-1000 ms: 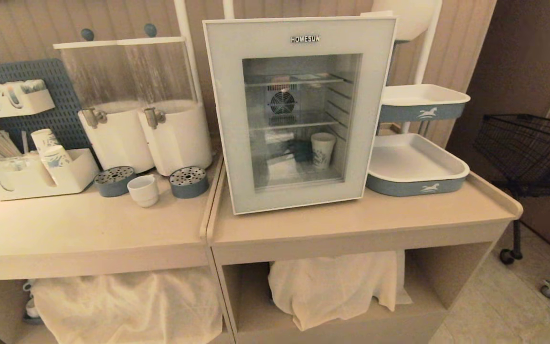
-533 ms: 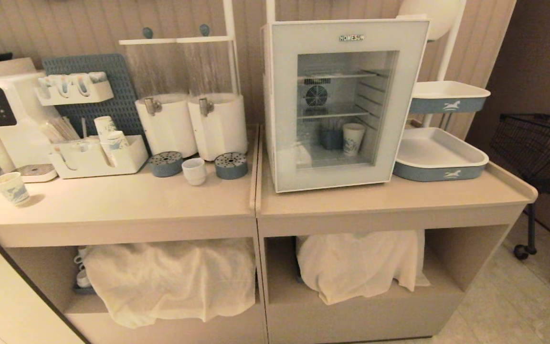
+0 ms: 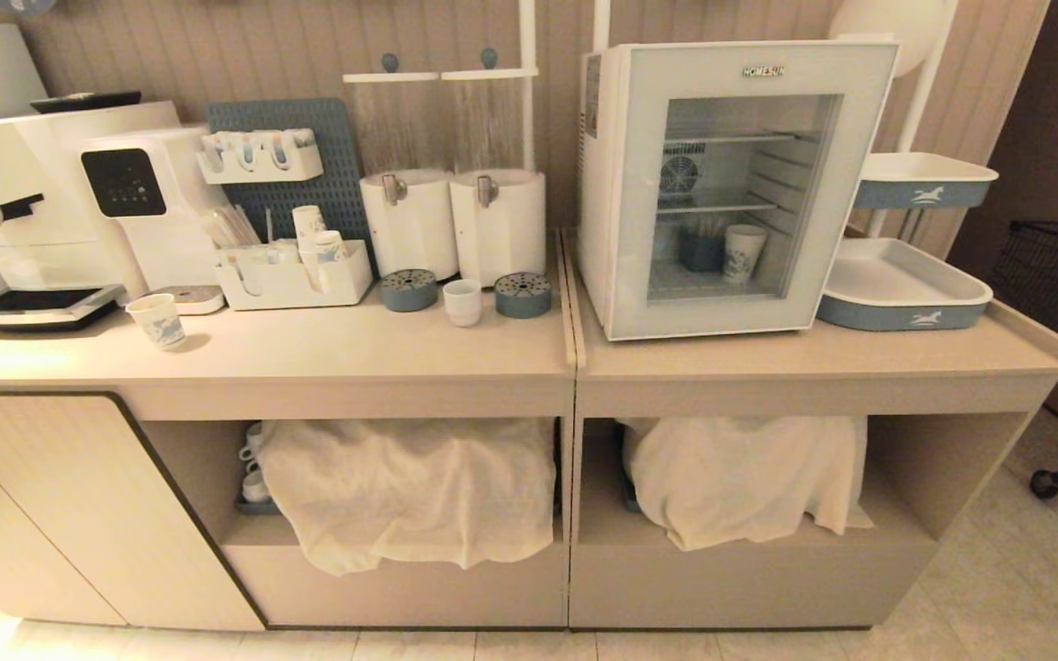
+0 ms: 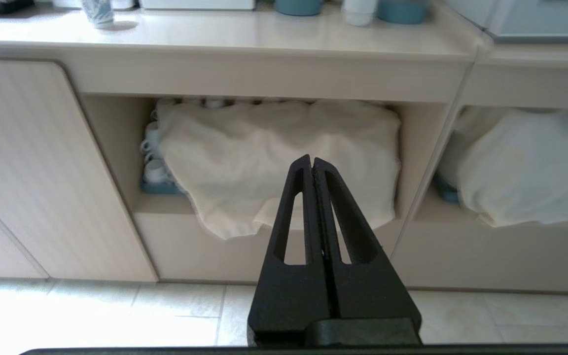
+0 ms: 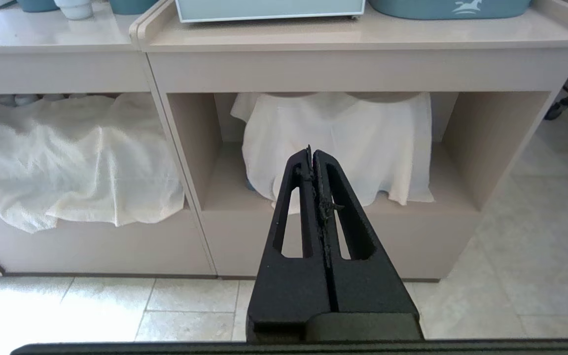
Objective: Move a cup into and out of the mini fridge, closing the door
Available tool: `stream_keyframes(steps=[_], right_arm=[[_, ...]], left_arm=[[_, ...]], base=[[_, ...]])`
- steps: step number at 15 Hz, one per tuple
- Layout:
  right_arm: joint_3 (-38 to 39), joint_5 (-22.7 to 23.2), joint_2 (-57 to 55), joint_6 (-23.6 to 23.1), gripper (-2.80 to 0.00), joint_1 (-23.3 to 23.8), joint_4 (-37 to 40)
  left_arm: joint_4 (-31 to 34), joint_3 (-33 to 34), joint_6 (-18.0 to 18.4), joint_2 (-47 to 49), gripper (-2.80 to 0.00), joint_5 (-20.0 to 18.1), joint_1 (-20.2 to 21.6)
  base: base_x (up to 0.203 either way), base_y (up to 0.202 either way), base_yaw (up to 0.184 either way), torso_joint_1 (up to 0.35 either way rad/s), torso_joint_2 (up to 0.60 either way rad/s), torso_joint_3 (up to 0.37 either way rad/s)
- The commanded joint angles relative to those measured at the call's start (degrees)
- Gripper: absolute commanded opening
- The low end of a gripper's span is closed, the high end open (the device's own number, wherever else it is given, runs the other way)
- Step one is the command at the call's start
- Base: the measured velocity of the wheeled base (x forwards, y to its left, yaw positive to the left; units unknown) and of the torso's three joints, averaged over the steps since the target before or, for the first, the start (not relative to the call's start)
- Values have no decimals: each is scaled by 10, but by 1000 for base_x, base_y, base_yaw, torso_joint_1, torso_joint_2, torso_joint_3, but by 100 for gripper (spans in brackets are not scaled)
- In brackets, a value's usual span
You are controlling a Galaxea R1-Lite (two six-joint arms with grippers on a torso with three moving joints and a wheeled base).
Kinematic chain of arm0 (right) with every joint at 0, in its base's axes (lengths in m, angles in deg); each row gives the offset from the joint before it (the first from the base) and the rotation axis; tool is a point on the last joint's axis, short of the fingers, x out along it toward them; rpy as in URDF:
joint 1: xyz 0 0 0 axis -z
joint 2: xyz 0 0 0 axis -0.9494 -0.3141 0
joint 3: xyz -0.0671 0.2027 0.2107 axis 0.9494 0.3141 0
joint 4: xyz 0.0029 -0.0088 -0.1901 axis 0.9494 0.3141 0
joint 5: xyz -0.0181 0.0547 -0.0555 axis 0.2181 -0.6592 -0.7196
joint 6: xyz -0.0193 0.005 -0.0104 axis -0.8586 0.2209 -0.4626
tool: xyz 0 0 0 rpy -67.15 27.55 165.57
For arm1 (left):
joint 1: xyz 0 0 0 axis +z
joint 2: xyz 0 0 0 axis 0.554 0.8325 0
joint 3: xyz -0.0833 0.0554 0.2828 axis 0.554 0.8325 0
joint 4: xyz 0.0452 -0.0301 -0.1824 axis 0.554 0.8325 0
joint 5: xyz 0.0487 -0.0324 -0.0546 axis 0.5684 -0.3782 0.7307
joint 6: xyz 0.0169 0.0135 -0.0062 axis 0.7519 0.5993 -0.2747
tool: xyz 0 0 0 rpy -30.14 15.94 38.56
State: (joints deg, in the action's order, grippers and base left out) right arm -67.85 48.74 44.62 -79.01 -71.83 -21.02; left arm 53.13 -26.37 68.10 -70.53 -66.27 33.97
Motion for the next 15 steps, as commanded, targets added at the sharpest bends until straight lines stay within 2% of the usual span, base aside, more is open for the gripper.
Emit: stream_keyframes(steps=[1, 15], right_arm=[[0, 0, -1, 0, -280, -1, 1], [0, 0, -1, 0, -280, 0, 1]], left_arm=[[-1, 0, 0, 1, -280, 0, 0], [-1, -1, 0, 1, -280, 0, 0]], base=[[-3, 121, -10, 2, 22, 3], [0, 191, 8, 3, 2, 2]])
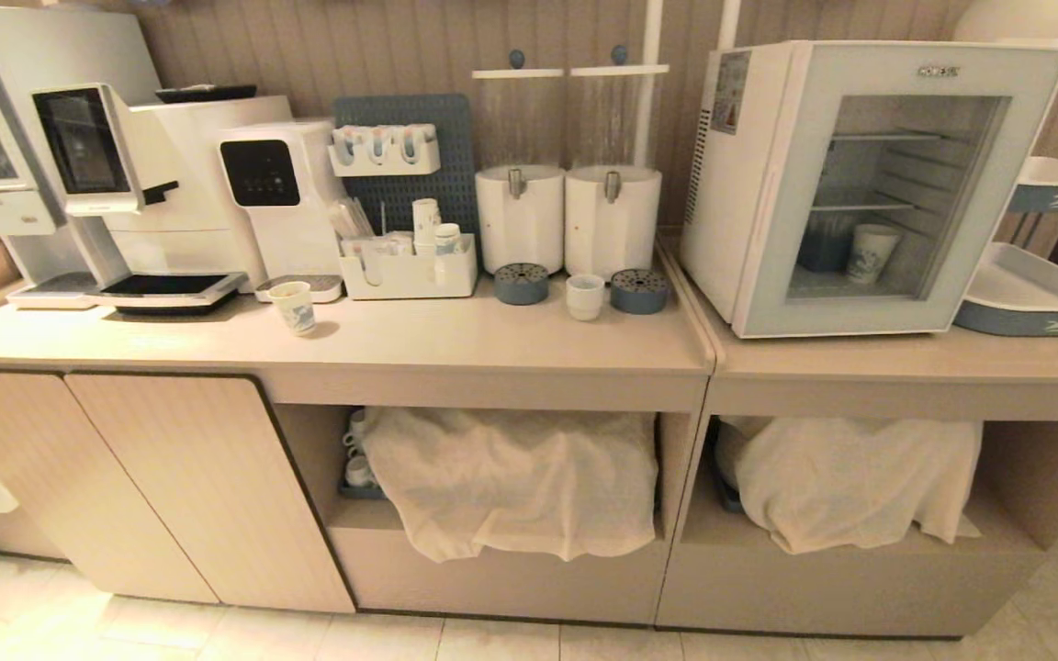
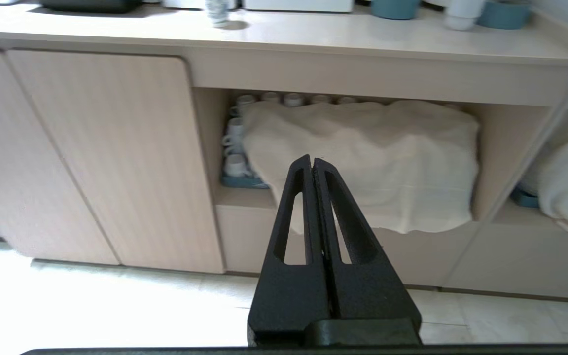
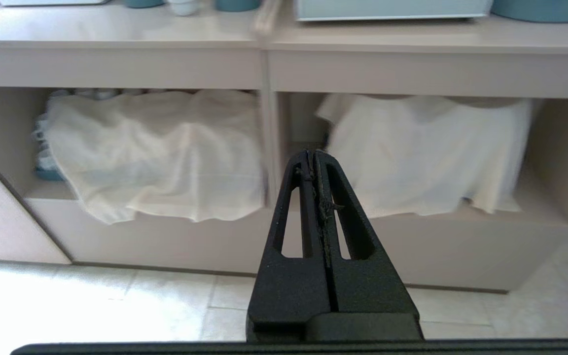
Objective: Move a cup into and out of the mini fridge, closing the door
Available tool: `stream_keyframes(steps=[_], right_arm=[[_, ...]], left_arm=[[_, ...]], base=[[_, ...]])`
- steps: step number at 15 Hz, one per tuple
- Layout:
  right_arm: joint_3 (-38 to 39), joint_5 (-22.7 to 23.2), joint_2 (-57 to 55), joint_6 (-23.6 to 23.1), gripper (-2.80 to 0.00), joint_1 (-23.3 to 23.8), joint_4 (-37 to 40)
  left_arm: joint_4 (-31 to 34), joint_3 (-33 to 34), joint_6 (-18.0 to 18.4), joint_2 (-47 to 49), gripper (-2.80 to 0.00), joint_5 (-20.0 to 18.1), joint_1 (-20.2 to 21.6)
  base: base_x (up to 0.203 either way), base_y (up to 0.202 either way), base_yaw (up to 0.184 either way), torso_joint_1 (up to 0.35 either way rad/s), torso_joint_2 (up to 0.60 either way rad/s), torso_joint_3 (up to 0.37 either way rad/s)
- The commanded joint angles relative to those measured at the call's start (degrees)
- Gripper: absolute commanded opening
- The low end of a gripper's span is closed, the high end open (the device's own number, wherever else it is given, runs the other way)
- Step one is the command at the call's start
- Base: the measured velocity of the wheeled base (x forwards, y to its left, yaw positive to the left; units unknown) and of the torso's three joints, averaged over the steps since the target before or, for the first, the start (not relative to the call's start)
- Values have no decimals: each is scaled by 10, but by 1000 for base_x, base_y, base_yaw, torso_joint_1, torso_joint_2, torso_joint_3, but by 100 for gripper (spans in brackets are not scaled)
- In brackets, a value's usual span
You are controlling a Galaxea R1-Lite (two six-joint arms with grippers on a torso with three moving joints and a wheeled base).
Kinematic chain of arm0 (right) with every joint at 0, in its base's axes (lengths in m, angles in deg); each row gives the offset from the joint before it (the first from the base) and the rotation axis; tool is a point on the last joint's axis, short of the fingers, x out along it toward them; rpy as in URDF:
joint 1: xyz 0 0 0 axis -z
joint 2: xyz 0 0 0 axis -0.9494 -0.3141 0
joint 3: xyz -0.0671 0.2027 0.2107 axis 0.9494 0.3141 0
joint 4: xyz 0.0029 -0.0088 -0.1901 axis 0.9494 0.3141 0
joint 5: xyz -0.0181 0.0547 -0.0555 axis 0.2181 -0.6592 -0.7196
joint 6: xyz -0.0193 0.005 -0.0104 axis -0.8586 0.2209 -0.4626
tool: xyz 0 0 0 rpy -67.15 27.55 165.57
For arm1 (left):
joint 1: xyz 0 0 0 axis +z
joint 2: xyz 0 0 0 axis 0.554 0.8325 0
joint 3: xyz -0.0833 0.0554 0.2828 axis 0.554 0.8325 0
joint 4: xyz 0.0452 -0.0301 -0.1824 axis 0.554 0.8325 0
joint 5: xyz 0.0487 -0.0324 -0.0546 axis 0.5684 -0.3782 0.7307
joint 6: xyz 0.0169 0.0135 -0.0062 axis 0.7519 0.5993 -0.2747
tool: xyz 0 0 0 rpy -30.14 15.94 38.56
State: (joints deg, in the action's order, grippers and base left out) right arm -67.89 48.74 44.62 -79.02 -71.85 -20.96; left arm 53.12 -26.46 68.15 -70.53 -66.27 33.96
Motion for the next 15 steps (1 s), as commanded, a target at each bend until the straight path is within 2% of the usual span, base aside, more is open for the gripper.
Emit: stream_keyframes(steps=[1, 10, 15], right_arm=[[0, 0, -1, 0, -280, 0, 0], [0, 0, -1, 1, -280, 0, 0], [-1, -5, -1, 15, -280, 0, 1]], left_arm=[[-1, 0, 0, 1, -280, 0, 0], [-1, 0, 0, 1, -280, 0, 0], [0, 0, 0, 1, -280, 0, 0]], base=[[0, 198, 8, 2, 3, 2], [0, 197, 10, 2, 1, 5], [0, 45, -36, 2, 0, 2]])
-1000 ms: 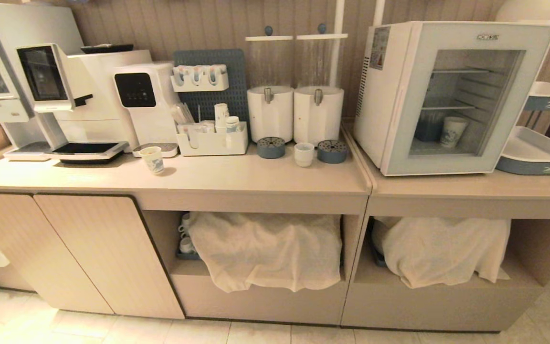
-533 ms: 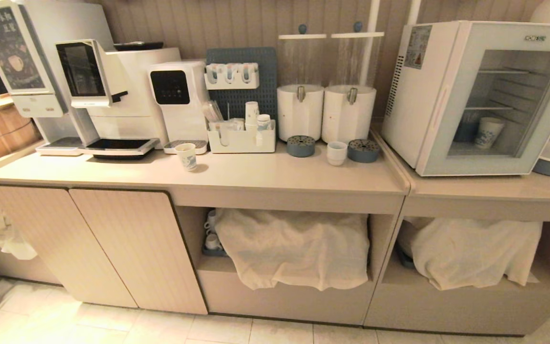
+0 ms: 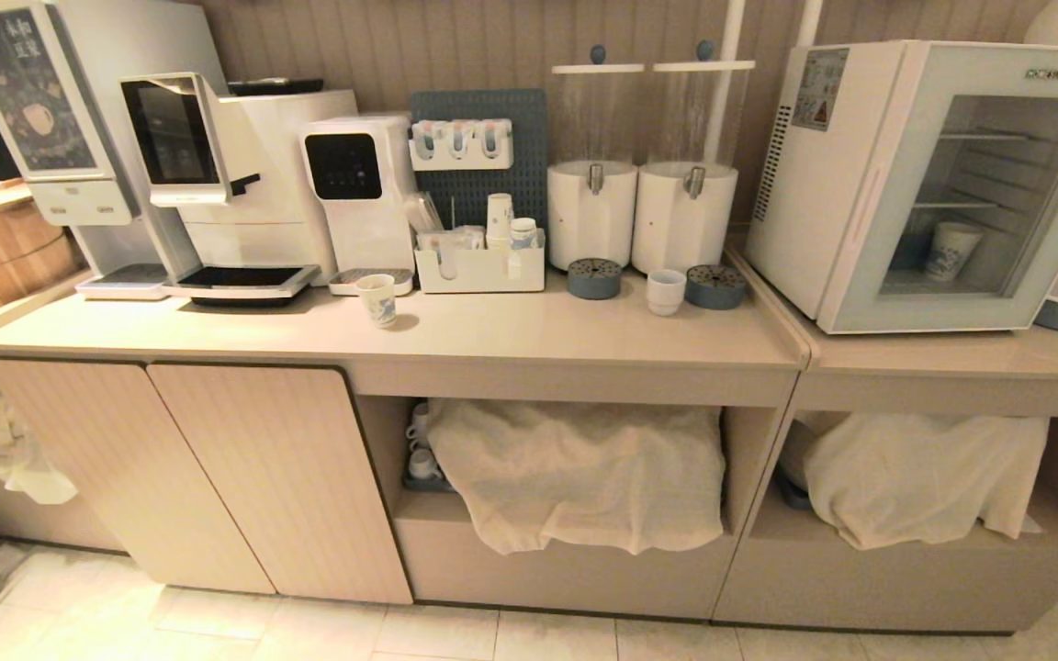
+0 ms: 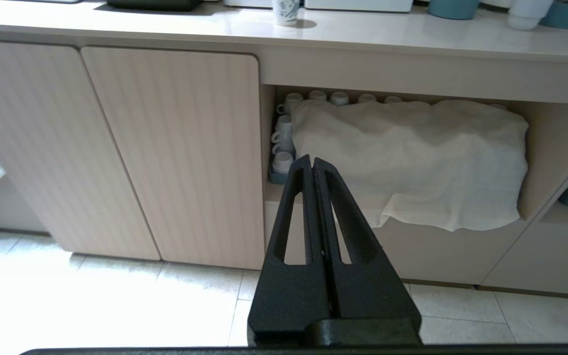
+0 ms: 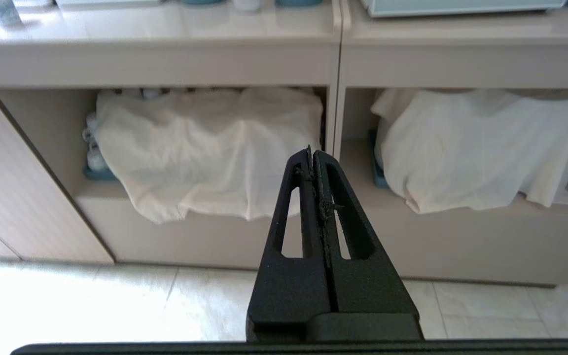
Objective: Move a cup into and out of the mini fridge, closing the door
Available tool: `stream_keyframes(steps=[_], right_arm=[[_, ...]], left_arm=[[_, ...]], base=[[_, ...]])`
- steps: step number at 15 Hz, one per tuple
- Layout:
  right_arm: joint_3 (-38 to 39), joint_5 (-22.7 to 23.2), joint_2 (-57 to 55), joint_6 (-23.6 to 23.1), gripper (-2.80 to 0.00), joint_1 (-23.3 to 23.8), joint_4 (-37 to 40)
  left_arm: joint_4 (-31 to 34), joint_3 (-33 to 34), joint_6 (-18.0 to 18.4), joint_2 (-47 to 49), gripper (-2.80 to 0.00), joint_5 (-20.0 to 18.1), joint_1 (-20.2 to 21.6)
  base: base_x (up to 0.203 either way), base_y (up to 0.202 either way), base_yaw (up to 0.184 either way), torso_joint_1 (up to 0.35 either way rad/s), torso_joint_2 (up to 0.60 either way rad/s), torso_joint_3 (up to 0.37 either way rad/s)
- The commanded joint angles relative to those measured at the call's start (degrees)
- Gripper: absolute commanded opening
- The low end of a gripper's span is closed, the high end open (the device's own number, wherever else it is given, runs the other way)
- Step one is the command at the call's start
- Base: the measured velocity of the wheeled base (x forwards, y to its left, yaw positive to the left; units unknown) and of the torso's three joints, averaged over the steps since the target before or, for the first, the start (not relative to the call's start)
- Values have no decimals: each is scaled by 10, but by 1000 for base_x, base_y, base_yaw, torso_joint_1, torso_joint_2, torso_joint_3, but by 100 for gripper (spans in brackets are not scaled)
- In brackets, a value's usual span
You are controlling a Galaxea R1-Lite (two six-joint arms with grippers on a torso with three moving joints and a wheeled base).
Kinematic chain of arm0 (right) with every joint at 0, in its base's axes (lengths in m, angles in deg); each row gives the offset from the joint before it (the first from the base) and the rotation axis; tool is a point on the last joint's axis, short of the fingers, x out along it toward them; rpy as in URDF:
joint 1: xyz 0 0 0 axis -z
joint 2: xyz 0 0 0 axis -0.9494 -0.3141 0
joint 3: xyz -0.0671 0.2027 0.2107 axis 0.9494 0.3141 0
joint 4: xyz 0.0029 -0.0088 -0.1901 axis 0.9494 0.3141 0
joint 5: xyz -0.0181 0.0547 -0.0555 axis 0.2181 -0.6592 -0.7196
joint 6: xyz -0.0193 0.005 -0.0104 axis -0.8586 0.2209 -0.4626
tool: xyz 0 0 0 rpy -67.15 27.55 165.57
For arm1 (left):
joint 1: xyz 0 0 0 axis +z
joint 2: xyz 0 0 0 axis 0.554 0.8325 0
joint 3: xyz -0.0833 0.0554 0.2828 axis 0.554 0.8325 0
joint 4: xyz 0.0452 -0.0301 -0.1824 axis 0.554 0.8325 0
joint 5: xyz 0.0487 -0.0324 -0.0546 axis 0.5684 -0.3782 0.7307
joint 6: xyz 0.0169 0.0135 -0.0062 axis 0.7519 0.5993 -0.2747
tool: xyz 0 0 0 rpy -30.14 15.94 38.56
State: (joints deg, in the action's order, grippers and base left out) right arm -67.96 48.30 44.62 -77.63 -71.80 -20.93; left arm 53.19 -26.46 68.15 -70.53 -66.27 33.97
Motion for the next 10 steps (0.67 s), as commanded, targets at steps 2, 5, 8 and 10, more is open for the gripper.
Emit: stream_keyframes(steps=[2, 5, 8, 10], right_arm=[[1, -1, -1, 2, -280, -1, -1], [1, -2, -1, 3, -280, -1, -1], [2, -6, -1, 10, -280, -1, -3], [2, -6, -1, 10, -280, -1, -3]], left_arm=[[-1, 1, 0, 1, -280, 0, 0], [-1, 0, 0, 1, -280, 0, 0], [-1, 0, 0, 1, -280, 0, 0], [-1, 0, 0, 1, -280, 0, 0]], base=[[0, 0, 0, 0, 0, 0], [0, 0, 0, 0, 0, 0], [0, 0, 0, 0, 0, 0], [0, 0, 0, 0, 0, 0]])
